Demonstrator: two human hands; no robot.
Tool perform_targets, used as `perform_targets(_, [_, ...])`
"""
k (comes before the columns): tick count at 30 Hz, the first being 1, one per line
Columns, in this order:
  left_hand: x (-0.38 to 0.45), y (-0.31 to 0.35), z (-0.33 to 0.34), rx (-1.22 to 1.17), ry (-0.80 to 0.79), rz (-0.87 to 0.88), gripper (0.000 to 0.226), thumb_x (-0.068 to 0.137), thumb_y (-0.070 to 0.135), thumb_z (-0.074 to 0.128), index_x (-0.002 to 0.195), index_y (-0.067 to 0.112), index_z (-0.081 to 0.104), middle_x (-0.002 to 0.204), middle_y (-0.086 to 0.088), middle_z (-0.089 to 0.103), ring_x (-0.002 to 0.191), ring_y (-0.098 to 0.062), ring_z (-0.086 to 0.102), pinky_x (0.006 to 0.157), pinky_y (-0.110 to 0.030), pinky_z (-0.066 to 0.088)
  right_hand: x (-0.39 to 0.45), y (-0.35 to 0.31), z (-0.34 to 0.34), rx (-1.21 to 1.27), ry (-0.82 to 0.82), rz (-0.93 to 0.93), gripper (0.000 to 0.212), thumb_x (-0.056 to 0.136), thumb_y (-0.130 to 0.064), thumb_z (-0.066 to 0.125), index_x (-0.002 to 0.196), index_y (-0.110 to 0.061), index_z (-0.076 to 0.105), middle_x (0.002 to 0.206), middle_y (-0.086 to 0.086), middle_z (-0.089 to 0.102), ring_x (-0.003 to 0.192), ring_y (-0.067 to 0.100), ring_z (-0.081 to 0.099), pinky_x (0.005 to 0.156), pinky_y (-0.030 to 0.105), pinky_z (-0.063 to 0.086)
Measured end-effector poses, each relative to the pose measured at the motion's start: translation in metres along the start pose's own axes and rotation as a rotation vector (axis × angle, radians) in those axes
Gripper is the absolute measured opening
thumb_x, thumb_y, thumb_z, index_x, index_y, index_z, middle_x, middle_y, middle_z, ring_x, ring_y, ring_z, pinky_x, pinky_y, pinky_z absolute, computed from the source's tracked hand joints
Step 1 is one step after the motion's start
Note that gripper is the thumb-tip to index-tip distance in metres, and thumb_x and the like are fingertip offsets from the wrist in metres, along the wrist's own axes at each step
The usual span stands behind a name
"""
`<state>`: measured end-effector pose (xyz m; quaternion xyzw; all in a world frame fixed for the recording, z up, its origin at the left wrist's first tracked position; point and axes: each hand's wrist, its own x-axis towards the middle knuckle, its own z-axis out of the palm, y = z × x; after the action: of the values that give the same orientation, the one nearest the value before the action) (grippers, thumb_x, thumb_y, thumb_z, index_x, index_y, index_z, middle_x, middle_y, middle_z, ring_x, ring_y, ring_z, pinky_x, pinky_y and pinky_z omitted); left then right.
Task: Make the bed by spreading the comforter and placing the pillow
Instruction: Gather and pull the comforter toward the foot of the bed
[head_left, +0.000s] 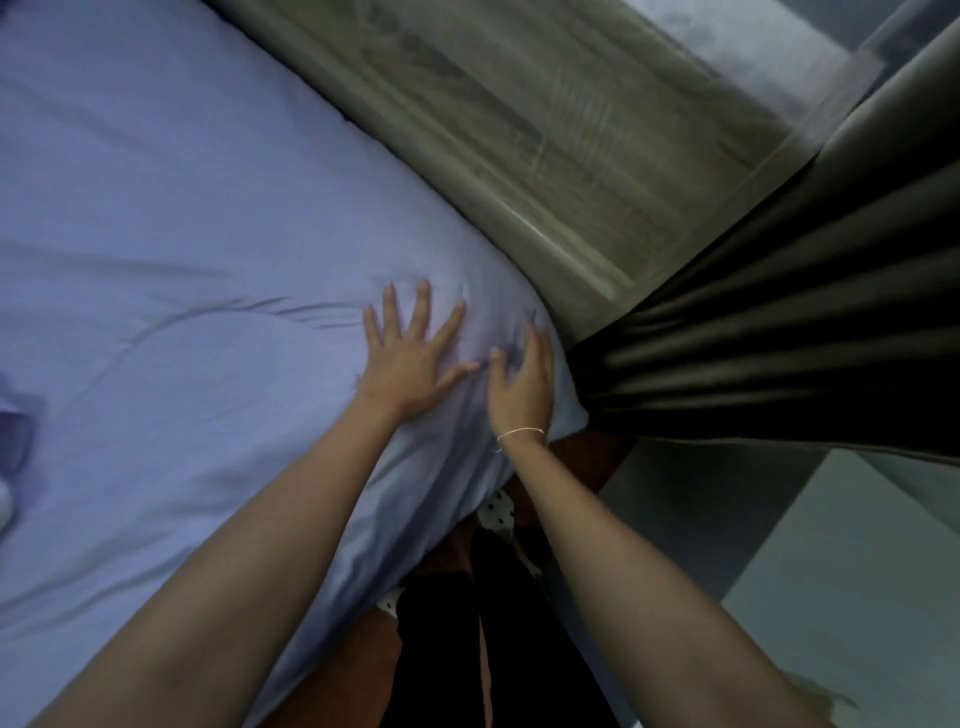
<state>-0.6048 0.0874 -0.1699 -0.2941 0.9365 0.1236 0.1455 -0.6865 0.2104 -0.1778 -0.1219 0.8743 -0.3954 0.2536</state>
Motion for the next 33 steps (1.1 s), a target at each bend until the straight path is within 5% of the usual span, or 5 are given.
perform_targets(2, [-0.008, -0.004, -0.004, 0.003, 0.041, 0.02, 0.075, 0.084, 0.068, 0.016, 0.15, 0.032, 0.007, 0.16, -0.009, 0.001, 0.146, -0.039, 0.001, 0.111, -0.065, 0.004, 0.002, 0.01, 0.011, -0.087, -0.344, -0.041, 0.066, 0.096, -0.041, 0.045, 0.15, -0.025, 0.012, 0.16, -0.001, 0.005, 0.147, 0.015, 0.003, 0.118, 0.031, 0.011])
perform_targets(4, [-0.025, -0.011, -0.001, 0.043, 0.085, 0.0, 0.071, 0.088, 0.062, 0.019, 0.15, 0.026, 0.014, 0.159, -0.011, 0.011, 0.145, -0.037, 0.011, 0.11, -0.064, 0.011, 0.014, 0.021, 0.01, -0.123, -0.51, 0.012, 0.072, 0.095, -0.045, 0.044, 0.15, -0.027, 0.001, 0.16, -0.003, -0.003, 0.147, 0.017, 0.0, 0.119, 0.034, 0.007])
perform_targets(14, [-0.152, -0.067, 0.01, 0.004, 0.046, -0.277, 0.065, 0.092, 0.057, 0.021, 0.145, 0.02, 0.029, 0.15, -0.016, 0.035, 0.135, -0.038, 0.039, 0.103, -0.059, 0.034, -0.042, -0.012, 0.015, -0.48, -0.357, -0.225, 0.078, 0.091, -0.048, 0.049, 0.151, -0.02, 0.007, 0.16, 0.01, -0.001, 0.147, 0.031, 0.001, 0.119, 0.046, 0.012])
perform_targets(24, [-0.369, -0.193, -0.047, -0.06, 0.268, -0.71, 0.065, 0.084, 0.053, 0.036, 0.139, 0.018, 0.043, 0.144, -0.017, 0.044, 0.128, -0.035, 0.048, 0.093, -0.063, 0.041, -0.231, -0.136, 0.134, -0.731, -0.557, -0.698, 0.073, 0.09, -0.046, 0.047, 0.15, -0.033, 0.007, 0.16, 0.006, 0.003, 0.145, 0.036, 0.007, 0.116, 0.051, 0.016])
perform_targets(33, [-0.673, -0.306, -0.03, -0.118, 0.436, -1.182, 0.063, 0.096, 0.035, 0.039, 0.15, 0.023, 0.008, 0.16, -0.011, 0.002, 0.147, -0.032, 0.003, 0.114, -0.058, 0.006, -0.509, -0.189, 0.29, -0.823, -0.83, -1.154, 0.075, 0.09, -0.049, 0.047, 0.15, -0.032, 0.005, 0.16, 0.005, -0.005, 0.146, 0.034, 0.002, 0.113, 0.053, 0.024])
